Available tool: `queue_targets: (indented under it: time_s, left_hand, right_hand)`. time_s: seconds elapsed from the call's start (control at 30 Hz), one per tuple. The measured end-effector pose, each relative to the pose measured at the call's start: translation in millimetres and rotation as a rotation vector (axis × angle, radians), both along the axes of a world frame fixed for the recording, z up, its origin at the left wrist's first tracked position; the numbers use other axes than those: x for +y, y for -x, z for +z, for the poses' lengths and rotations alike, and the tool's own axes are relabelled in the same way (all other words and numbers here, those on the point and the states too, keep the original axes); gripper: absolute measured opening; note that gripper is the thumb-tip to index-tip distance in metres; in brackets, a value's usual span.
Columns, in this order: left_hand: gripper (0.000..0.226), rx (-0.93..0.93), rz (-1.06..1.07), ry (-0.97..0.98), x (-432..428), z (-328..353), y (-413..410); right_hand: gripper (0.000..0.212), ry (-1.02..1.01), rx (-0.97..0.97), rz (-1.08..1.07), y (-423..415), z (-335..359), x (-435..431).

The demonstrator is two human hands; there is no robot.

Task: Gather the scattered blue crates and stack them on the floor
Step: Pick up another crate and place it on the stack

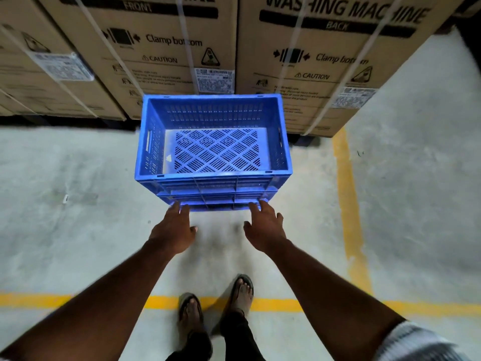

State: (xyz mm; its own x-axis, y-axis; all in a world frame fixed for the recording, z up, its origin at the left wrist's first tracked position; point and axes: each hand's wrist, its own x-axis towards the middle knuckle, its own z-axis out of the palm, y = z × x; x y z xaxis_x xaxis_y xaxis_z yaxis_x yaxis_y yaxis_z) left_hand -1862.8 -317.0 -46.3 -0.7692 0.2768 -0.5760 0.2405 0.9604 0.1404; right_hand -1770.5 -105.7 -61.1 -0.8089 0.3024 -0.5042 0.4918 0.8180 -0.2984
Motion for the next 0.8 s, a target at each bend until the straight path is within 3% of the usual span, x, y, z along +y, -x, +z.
queue_targets:
  time_s: [0.33,0.67,0.8]
  left_hand:
    - [0.063,-0.003,-0.010,-0.153,-6.1,100.2,-88.0]
    - [0.064,-0.005,-0.105,-0.341,-97.9,175.4,-201.1]
    - [0.064,-0.060,-0.158,-0.316,-116.7,188.9,-242.4]
  right_hand:
    - [0.062,0.072,0.060,-0.111,-87.1,105.7,-43.6]
    - [0.057,0.060,0.143,-0.254,-235.7,174.2,-136.1]
    - [0.055,0.077,0.175,-0.332,-292.3,189.0,-165.9]
